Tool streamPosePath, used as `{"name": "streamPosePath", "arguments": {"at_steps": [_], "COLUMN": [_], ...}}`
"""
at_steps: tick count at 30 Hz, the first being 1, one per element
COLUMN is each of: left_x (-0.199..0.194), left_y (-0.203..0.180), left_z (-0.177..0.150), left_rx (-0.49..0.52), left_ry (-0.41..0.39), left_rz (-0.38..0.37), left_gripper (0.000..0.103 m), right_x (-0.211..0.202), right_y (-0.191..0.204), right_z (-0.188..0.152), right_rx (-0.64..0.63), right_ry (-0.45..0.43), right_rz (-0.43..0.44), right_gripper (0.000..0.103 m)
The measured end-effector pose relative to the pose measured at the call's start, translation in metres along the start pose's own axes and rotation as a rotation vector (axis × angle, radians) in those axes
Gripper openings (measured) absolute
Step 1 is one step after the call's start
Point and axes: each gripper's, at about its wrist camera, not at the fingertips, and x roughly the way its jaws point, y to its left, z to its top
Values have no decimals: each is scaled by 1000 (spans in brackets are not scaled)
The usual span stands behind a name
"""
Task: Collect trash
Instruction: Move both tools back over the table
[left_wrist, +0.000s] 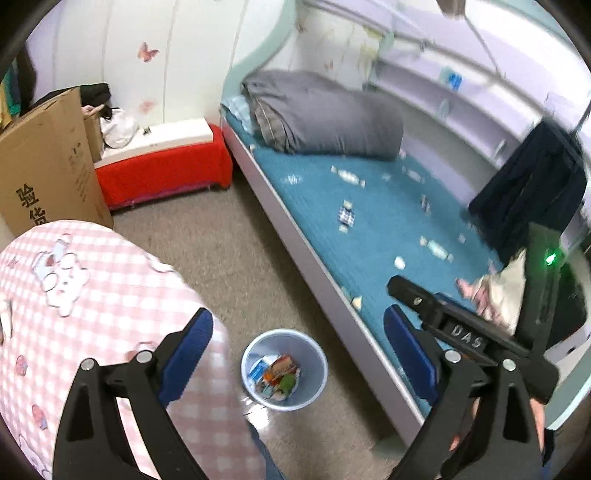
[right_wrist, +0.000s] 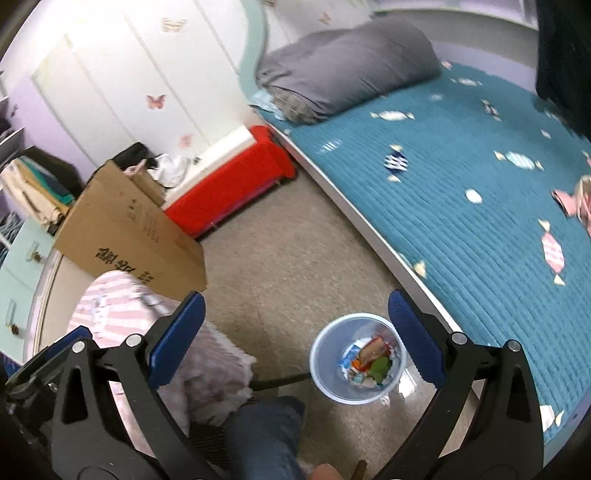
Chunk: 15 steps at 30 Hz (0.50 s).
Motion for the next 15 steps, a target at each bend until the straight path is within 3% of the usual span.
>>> {"name": "streamPosePath", "arguments": {"at_steps": [9,15], "left_x": [-95,-147], "left_y": [64,123], "left_z": [-14,-33], "left_rx": [-75,-125], "left_ry": [-193,-280], "left_rz": [43,162], "left_gripper": [96,97], "right_x": [-25,-27], "right_y": [102,181], "right_z": [-9,-28], "right_rx": [-156,-281], "right_ry": [-21,3], "right_rz": [107,181], "right_gripper": [97,97]}}
